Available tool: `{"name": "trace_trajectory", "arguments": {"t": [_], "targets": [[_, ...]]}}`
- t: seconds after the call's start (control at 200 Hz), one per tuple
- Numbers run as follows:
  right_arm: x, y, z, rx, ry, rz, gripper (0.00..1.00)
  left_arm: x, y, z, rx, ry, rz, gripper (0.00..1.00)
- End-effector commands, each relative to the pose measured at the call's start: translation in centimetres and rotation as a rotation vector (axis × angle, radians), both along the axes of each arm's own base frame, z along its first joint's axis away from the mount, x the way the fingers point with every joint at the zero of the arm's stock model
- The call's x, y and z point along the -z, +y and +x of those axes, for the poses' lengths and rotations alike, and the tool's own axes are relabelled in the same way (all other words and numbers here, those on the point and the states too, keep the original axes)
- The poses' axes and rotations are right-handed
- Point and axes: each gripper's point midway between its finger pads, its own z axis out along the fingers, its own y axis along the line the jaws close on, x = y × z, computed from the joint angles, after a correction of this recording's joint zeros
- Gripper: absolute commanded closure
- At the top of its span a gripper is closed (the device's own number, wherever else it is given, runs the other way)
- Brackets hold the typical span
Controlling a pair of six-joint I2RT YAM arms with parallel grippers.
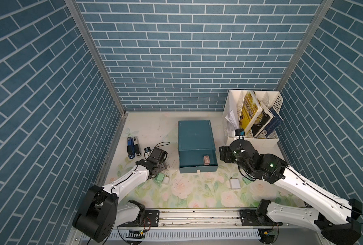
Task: Place the plugs into the drawer by color
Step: Pick up the plug from the center of the board.
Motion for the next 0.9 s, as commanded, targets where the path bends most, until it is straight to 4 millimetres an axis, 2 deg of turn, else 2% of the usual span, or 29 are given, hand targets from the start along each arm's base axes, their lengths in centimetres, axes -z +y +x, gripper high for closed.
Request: {"name": "trace_trajectory", "arguments": {"t": [0.0,0.145,0.36,0.475,0.55,0.615,0.68,0.725,0.775,0.895], "targets": [[0.1,-1.1,-0.1,0.048,-0.005,0.006,0.28,1.3,0.6,-0.2,-0.027,0.015,0.011,0.24],[0.2,-1.1,-0.2,0.052,0.000,0.007,0.30,2.0,0.3,0.1,-0.025,0.023,-0.003,0.33],[0.2,-0.8,-0.1,0.044,-0.002,0.025,0.35,0.8,0.4,1.4,-0.028,-0.010,0.021,0.54],[-0.3,-0.7,-0.2,0.038,-0.016,0.048,0.42,-0.9,0.7,2.0,-0.023,-0.043,0.052,0.68],[-0.5,-1.0,-0.3,0.041,-0.026,0.061,0.42,-2.9,0.7,2.7,-0.014,-0.080,0.061,0.78],[-0.5,-1.2,-0.4,0.043,-0.032,0.068,0.42,-5.3,0.5,3.2,-0.004,-0.123,0.052,0.86],[-0.4,-1.4,-0.4,0.051,-0.034,0.065,0.42,-8.8,-0.1,3.8,0.017,-0.185,0.015,0.93],[-0.4,-1.7,-0.4,0.062,-0.035,0.061,0.42,-11.8,-0.8,4.0,0.046,-0.244,-0.021,0.95],[-0.5,-2.1,-0.4,0.078,-0.036,0.057,0.42,-16.2,-2.0,4.2,0.097,-0.337,-0.067,0.96],[-0.8,-2.7,-0.4,0.099,-0.055,0.070,0.42,-25.7,-6.4,3.1,0.313,-0.556,-0.226,1.00]]}}
